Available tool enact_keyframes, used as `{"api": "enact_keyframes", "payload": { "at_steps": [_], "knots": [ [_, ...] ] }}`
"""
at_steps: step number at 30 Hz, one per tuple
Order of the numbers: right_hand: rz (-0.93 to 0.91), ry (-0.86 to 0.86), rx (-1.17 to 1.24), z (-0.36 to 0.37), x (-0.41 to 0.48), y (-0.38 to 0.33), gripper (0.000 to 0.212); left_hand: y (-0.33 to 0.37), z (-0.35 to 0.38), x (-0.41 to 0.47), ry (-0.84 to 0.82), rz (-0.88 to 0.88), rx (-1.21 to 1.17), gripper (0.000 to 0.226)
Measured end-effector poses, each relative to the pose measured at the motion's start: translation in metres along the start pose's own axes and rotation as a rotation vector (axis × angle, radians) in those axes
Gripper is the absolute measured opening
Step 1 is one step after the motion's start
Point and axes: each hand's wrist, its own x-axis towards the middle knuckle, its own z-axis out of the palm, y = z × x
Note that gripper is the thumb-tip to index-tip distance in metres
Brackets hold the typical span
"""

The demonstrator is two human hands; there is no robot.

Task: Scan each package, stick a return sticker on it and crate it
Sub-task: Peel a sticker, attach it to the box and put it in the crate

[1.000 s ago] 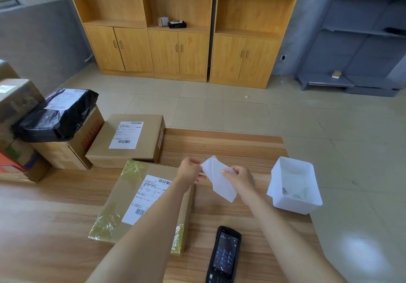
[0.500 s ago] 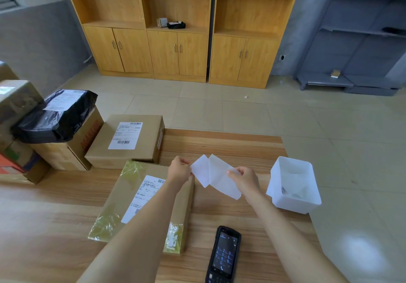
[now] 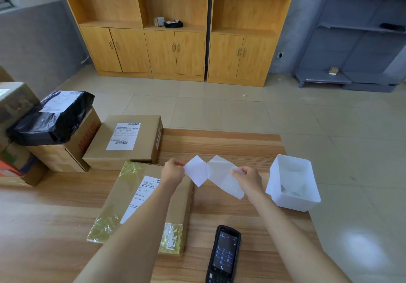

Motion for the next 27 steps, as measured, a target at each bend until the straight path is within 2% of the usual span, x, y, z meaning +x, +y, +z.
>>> {"api": "enact_keyframes", "payload": {
  "at_steps": [14, 27],
  "knots": [
    [0.034, 0.061, -0.017, -0.003, 0.008, 0.005, 0.024, -0.003, 0.001, 0.008, 0.042, -0.026, 0.017, 0.015],
    [0.088, 0.155, -0.036, -0.007, 0.015, 0.013, 0.028, -0.001, 0.002, 0.016, 0.066, -0.050, 0.024, 0.023]
  ]
}}
